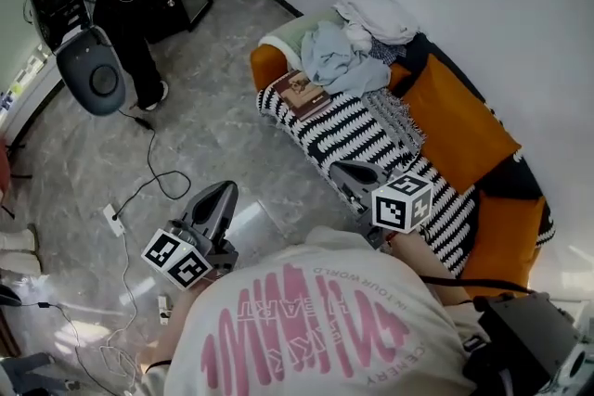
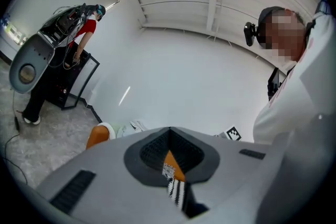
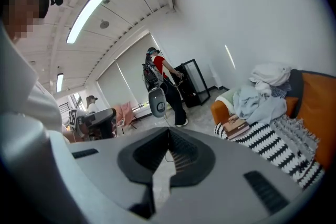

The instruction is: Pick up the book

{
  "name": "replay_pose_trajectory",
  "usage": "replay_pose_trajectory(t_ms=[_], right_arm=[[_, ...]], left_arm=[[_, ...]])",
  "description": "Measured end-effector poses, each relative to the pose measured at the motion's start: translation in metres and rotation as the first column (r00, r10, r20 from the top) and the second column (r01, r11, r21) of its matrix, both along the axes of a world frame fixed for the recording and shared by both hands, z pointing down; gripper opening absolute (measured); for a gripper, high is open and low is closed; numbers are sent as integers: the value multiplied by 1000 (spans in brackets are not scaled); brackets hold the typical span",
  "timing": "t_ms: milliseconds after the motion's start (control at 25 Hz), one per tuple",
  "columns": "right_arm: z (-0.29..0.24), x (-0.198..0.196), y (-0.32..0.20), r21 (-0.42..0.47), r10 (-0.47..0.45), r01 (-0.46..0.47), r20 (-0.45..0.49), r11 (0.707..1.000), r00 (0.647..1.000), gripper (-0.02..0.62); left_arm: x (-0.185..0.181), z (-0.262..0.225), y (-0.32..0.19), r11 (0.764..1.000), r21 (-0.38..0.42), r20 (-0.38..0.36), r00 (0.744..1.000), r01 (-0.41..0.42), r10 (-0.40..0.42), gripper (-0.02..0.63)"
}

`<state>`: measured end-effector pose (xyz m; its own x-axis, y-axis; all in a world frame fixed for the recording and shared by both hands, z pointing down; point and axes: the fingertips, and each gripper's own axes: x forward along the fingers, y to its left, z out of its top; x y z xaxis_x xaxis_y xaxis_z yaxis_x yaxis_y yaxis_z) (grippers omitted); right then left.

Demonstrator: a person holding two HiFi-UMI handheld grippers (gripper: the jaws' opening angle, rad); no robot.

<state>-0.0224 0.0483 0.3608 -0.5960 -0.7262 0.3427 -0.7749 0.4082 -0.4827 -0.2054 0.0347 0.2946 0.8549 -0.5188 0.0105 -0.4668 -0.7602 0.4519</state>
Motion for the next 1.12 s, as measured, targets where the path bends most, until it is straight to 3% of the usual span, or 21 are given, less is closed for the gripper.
replay_pose_trajectory(t_ms=[240,440,720,840,1120], right_arm=[[6,0,-1,-30,-15,18,91,999,996,9],[5,18,-45,0,-9,9,166,1000,986,9],[2,20,-118,-1,-100,102,155,995,983,9],[6,28,-140,-22,-122,127,150,992,981,9],[42,63,-188,-112,-100,124,200,986,975,11]], left_arm=[[7,-2,-11,1000,-7,-21,1000,3,-3,8],[22,1,-37,1000,-19,29,999,18,-17,8],[25,5,-95,991,-38,77,989,126,-123,8],[30,3,-117,987,-47,64,986,156,-153,8],[53,11,-161,980,-83,74,982,179,-173,8]])
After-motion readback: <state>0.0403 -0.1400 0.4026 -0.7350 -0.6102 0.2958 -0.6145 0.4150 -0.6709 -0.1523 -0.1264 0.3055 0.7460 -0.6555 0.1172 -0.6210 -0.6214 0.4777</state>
